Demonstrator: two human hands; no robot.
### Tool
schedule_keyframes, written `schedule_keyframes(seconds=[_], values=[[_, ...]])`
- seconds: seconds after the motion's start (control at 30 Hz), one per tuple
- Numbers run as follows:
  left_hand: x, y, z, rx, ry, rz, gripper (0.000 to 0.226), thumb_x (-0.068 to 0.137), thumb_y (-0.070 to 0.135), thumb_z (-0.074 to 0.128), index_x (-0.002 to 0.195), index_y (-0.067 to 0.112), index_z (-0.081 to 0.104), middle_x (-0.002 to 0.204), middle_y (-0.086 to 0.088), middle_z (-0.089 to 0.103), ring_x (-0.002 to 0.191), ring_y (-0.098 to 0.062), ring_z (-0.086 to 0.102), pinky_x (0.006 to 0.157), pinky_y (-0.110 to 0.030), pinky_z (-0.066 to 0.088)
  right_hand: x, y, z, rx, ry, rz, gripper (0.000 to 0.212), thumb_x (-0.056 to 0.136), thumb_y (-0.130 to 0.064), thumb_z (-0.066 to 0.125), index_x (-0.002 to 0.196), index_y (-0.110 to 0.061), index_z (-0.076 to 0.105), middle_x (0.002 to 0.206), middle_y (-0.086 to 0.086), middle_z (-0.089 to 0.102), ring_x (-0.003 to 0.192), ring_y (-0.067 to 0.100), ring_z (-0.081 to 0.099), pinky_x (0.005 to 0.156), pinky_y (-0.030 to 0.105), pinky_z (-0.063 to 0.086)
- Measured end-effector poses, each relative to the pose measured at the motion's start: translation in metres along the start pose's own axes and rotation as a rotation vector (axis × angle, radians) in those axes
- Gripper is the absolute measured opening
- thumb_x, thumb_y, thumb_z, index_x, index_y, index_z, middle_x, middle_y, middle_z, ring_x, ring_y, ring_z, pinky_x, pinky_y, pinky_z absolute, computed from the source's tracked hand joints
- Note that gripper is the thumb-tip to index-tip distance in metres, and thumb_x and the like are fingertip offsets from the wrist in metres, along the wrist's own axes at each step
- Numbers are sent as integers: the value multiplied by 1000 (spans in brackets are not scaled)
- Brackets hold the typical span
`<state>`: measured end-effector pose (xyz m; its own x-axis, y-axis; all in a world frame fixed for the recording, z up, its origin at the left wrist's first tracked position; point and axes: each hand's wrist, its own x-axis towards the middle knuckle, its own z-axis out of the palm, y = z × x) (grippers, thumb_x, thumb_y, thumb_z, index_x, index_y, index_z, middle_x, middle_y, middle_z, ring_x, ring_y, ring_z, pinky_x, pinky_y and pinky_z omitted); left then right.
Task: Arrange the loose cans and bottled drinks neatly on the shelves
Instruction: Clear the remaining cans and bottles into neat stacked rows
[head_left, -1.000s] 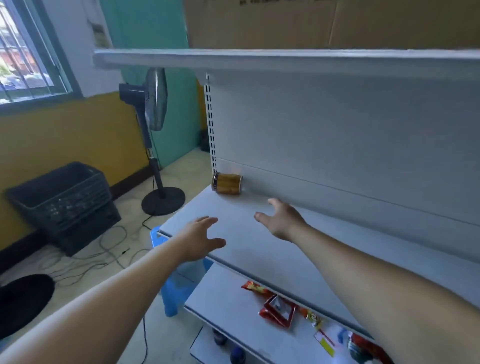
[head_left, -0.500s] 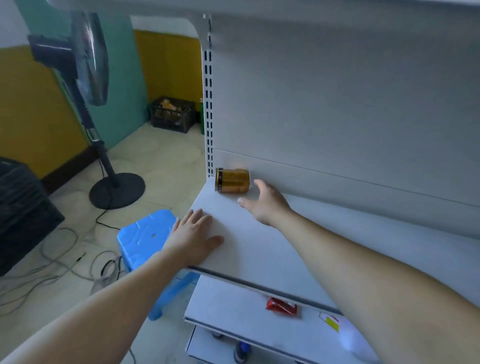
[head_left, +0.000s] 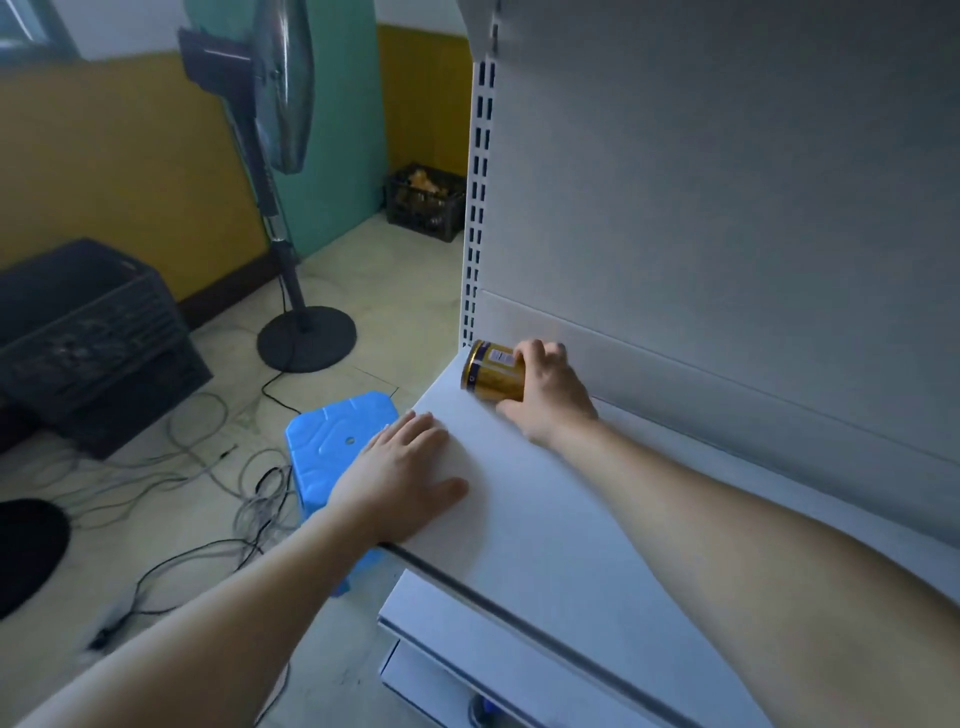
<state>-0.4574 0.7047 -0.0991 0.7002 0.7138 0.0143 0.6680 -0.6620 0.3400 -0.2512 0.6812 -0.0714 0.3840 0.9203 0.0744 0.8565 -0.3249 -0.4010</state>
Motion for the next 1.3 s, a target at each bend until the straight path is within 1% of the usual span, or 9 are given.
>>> schedule_keyframes(seconds=[0.13,0.3,0.47,0.67,0.83,0.97,1.07,1.13,1.3], values=[[1,-1,1,-32,-33,-61,76,83,63,53,145,26,31,155,8,24,145,-14,12,117,-30,12,-32,4,-7,122,-18,71,70,72,-32,75,132,-20,42,124,10,38,105,30,54,91,31,46],[-8,15,-3,-78,-71,-78,75,87,50,55,149,25,19,155,3,24,145,-15,13,118,-34,5,-88,6,-12,209,-25,180,64,69,-39,77,125,-29,50,113,8,52,102,26,56,88,27,47],[-41,23,0,-51,-159,26,69,89,45,54,147,22,25,155,3,24,144,-16,17,117,-36,12,-149,-6,-12,309,39,292,69,68,-35,80,129,-28,48,122,9,49,103,24,55,87,26,45],[-118,21,-3,-212,-185,133,63,88,41,58,143,21,33,147,5,37,134,-17,33,109,-33,29,-242,-51,-11,580,286,413,79,68,-30,81,136,-32,40,127,-2,49,111,15,51,91,25,42],[-187,2,12,-296,-230,93,64,90,34,59,145,20,31,149,3,34,134,-16,34,103,-26,29,-307,-94,14,715,307,436,72,56,-46,77,121,-40,47,122,-6,54,107,12,54,84,24,45],[-233,-32,68,-220,-364,3,62,89,32,61,143,18,34,151,2,32,136,-17,33,104,-24,27,-347,-85,64,697,186,427,54,55,-44,76,100,-46,47,113,-8,60,102,13,58,84,24,46],[-251,-52,137,-223,-443,-64,63,87,31,64,142,18,37,149,0,34,135,-19,35,107,-26,28,-370,-50,124,661,72,459,65,69,-24,82,122,-35,47,121,-8,53,110,12,53,92,24,41],[-258,-65,199,-259,-510,-111,63,87,30,65,141,17,37,150,-1,32,135,-20,34,110,-30,28,-382,-18,176,638,18,481,73,71,-22,80,134,-28,43,126,-7,48,115,12,51,95,22,39],[-263,-104,379,-184,-604,-204,65,87,32,65,143,16,36,151,-3,31,133,-24,36,109,-32,30,-403,66,328,634,-52,524,74,69,-22,80,133,-29,43,124,-10,46,112,8,50,83,8,34]])
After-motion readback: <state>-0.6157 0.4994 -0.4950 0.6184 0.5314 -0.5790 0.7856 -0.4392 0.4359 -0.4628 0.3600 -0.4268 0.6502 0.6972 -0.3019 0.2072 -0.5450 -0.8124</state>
